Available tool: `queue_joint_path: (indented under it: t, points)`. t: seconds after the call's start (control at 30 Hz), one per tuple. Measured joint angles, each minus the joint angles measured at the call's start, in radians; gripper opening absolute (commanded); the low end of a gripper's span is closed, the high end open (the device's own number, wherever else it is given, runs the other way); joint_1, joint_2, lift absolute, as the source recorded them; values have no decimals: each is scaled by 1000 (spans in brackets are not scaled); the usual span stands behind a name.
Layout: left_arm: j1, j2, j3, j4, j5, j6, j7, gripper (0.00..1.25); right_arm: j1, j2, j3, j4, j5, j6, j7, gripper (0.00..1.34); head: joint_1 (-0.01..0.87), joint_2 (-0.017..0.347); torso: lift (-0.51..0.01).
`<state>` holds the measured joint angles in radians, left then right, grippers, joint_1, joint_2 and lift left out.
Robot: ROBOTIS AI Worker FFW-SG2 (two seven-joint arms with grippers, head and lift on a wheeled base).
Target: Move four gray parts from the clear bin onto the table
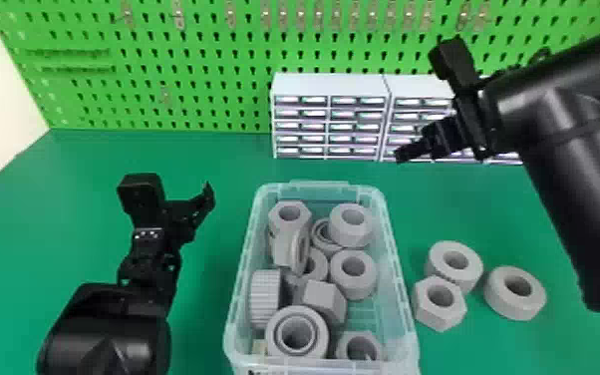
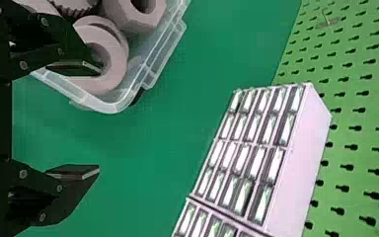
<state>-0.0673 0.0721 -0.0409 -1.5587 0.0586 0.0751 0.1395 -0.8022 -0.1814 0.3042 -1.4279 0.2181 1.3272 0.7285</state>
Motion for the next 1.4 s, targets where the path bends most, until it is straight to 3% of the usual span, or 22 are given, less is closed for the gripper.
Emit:
queue_joint_path:
  t: [0.53, 0.97, 1.4]
  points:
    - [-4, 0, -6, 2, -3, 0, 0, 1068, -39, 28, 47, 152, -52, -103, -9, 789, 693, 72, -52]
    - [-12, 0, -14, 9, -3, 0, 0, 1068, -53, 36, 95, 255, -193, -183, -105, 792, 693, 72, -52]
    - [-17, 0, -19, 12, -3, 0, 0, 1068, -79, 41, 200, 331, -291, -221, -132, 793, 693, 72, -52]
